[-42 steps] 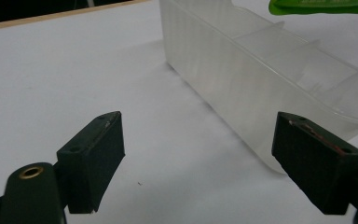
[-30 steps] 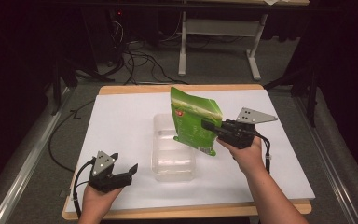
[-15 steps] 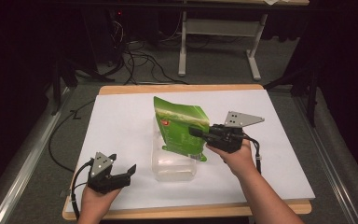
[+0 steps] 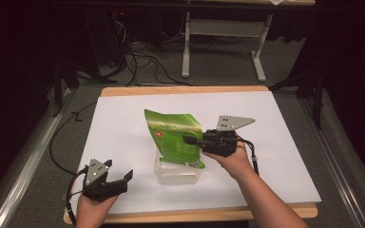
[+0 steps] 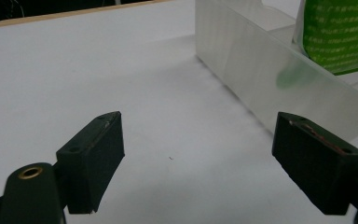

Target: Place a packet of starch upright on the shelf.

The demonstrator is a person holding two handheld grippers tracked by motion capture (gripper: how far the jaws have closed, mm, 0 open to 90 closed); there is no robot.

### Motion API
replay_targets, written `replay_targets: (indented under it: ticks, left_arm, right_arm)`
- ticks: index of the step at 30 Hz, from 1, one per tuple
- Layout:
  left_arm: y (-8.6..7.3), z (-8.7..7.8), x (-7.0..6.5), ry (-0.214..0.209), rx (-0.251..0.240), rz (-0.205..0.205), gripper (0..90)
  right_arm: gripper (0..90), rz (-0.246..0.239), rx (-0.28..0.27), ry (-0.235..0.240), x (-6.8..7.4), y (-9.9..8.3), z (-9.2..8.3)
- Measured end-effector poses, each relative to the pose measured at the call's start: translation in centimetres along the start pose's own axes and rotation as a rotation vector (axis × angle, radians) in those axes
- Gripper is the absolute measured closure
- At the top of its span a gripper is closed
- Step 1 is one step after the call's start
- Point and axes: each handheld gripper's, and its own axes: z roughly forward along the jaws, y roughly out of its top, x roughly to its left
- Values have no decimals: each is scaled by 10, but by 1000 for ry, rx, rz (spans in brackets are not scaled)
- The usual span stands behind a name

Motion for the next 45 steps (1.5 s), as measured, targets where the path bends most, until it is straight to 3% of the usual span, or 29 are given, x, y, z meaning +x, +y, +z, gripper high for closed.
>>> replay_targets:
  ticks: [7, 22, 25, 33, 42, 43, 45]
  left_arm:
    - [-2, -2, 1, 6, 3, -10, 173]
    - [-1, -3, -1, 2, 4, 1, 173]
    - [-1, -2, -1, -2, 5, -1, 178]
    - [0, -2, -3, -11, -6, -3, 178]
    - [4, 1, -4, -21, -9, 7, 180]
    - [4, 2, -4, -21, -10, 6, 180]
    - [5, 3, -4, -25, -8, 7, 180]
  right_arm:
    - [850, -5, 26, 12, 1, -4, 14]
    - [848, 2, 38, 16, -1, -11, 27]
    - [846, -2, 71, 6, -2, -16, 30]
    - [822, 21, 53, -8, -1, -20, 32]
    - [608, 24, 49, -72, 3, -21, 27]
    - [543, 28, 40, -90, 4, -22, 25]
    - [527, 31, 35, -97, 5, -22, 23]
